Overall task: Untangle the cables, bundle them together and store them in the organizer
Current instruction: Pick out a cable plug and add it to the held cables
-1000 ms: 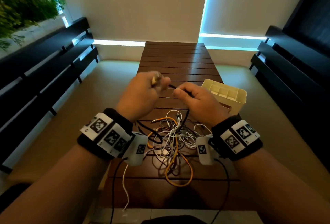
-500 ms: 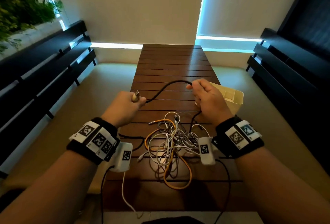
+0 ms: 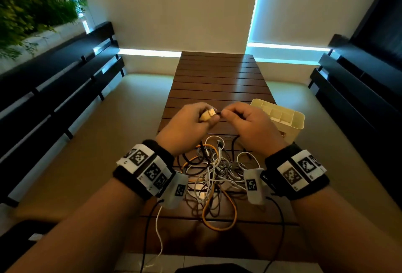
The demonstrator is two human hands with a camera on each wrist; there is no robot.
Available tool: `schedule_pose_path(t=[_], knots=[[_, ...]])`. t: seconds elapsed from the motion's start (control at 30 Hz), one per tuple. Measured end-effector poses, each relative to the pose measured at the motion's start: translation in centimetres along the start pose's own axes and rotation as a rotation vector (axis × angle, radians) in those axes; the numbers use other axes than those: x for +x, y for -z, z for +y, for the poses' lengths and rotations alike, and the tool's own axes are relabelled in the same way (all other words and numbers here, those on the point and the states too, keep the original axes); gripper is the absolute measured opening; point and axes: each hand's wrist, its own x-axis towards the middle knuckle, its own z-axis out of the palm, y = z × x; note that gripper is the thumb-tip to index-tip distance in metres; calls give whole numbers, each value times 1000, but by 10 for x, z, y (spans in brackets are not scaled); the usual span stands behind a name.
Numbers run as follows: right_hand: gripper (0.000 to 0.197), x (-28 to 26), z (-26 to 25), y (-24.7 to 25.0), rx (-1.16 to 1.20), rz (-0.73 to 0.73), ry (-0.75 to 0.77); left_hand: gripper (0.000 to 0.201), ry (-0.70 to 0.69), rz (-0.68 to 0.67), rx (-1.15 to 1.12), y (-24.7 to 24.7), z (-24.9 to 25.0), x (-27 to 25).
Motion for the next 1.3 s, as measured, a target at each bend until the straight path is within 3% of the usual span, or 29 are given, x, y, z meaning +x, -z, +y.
schedule_pose_path(t=[0.1,0.23,0.4,0.57,0.67,0.73,0.8,0.9,0.97,1.13,1.2,1.27,1.3], knots=[[13,0,-1,12,38,54,32,28,19,-29,26,-4,-4,-1],[14,-11,6,16,71,-24,-55,36,36,75,4,4,-3,3],[12,-31,2,20,91,-98,-136,34,197,176,-355,17,-6,10],[18,-52,-14,40,207,-211,-291,27,285,-41,-409,11,5,1],[17,-62,-16,38,241,-266,-371,27,306,-87,-356,6,4,-4],[17,-67,-14,28,249,-368,-500,23,309,-69,-296,3,3,-7],[17,-74,-11,12,180,-565,-578,15,301,-27,-321,1,1,-9],[23,-87,-6,-11,-172,-944,-405,8,339,25,-512,8,1,-10],[33,-91,-6,-18,-369,-1080,-356,11,365,62,-636,15,3,-11],[62,-66,-13,2,-461,-909,-561,29,397,69,-817,26,8,-17],[58,-54,-21,12,-402,-757,-470,32,387,61,-855,27,11,-19],[40,-47,-25,10,-266,-566,-325,33,369,62,-879,24,15,-21],[30,-45,-27,5,-161,-537,-290,32,357,66,-888,21,17,-22]])
